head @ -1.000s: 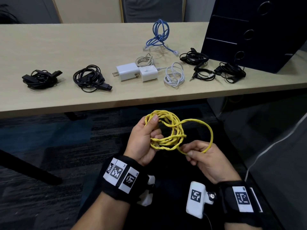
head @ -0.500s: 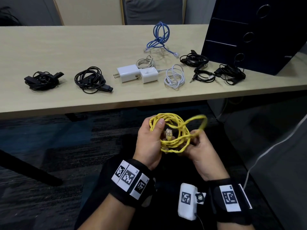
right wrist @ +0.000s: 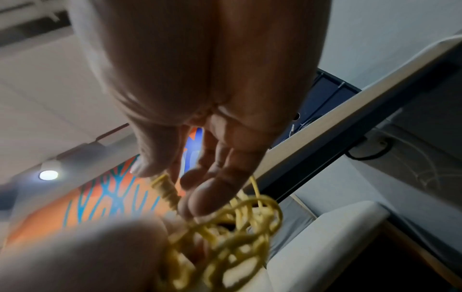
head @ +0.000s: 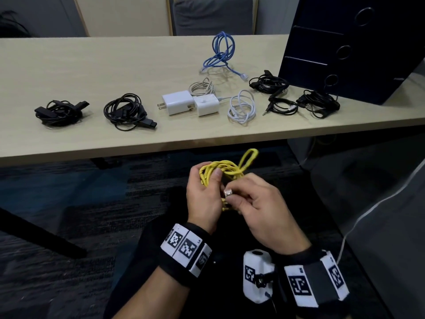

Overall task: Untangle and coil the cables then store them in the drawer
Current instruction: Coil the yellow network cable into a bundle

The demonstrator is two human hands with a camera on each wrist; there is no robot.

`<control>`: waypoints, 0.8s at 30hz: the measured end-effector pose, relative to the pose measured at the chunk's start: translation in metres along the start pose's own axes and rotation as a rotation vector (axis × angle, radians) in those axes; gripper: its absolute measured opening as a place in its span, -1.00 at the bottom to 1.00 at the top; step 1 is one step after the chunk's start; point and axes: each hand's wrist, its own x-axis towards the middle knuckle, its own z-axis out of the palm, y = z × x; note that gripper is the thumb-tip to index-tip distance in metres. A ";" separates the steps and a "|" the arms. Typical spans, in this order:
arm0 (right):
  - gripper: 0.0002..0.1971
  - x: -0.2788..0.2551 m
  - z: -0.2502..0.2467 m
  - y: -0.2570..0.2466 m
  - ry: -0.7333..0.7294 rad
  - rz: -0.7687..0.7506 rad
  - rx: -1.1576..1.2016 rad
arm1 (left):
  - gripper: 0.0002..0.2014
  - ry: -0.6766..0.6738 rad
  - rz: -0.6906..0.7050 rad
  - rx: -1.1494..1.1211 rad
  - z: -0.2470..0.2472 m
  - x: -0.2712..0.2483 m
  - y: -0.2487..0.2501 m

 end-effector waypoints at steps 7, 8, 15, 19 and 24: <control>-0.84 -0.019 0.000 -0.007 -0.161 0.117 0.824 | -0.90 0.372 -0.253 -0.284 -0.010 0.026 -0.008; -0.79 -0.022 -0.004 -0.003 -0.188 0.147 0.915 | -0.87 0.414 -0.269 -0.335 -0.013 0.030 -0.006; -0.66 -0.035 -0.055 0.021 -0.267 0.286 1.079 | -0.81 0.391 -0.408 -0.627 -0.024 0.041 0.013; -0.55 -0.031 -0.041 0.039 -0.122 0.518 0.992 | -0.85 0.287 -0.540 -0.799 -0.012 0.034 0.022; -0.83 -0.013 0.016 0.045 0.098 0.722 0.776 | -0.77 0.069 -0.689 -0.824 0.010 0.007 0.021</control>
